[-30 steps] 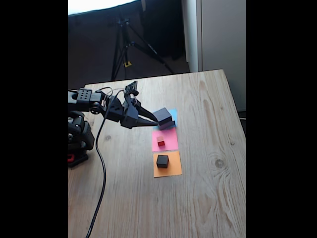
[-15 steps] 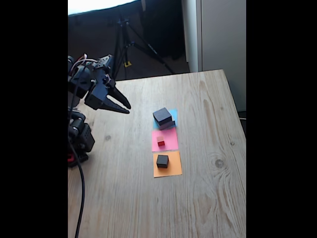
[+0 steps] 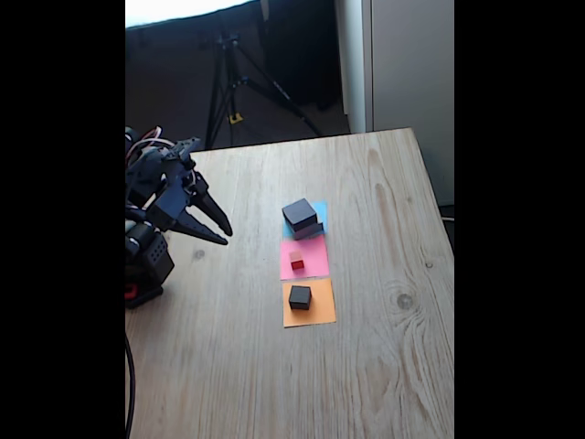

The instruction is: Tower of hanoi

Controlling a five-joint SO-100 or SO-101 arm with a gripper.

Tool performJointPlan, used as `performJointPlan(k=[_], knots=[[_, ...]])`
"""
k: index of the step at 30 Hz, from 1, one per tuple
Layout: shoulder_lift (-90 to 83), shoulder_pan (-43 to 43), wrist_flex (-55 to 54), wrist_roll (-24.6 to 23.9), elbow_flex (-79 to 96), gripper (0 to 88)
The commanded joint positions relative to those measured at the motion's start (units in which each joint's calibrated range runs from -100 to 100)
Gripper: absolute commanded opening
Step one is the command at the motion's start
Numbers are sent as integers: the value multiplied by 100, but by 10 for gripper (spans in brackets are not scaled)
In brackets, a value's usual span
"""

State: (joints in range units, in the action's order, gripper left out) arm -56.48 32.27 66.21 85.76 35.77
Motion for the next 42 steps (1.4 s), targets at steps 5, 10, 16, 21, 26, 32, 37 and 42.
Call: performJointPlan(k=[5, 10, 16, 21, 26, 32, 37, 42], knots=[[-75, 171, -1534, 353, 1214, 116], [159, 196, -2562, 370, 1951, 203], [508, 137, -4383, 654, 3123, 259], [1280, 79, -7030, 1240, 4360, 255], [2234, -47, -8770, 1424, 4787, 257], [3309, -164, -10122, 1424, 4769, 276], [4187, -189, -11101, 1424, 4760, 289], [5088, -272, -12048, 1424, 4660, 297]])
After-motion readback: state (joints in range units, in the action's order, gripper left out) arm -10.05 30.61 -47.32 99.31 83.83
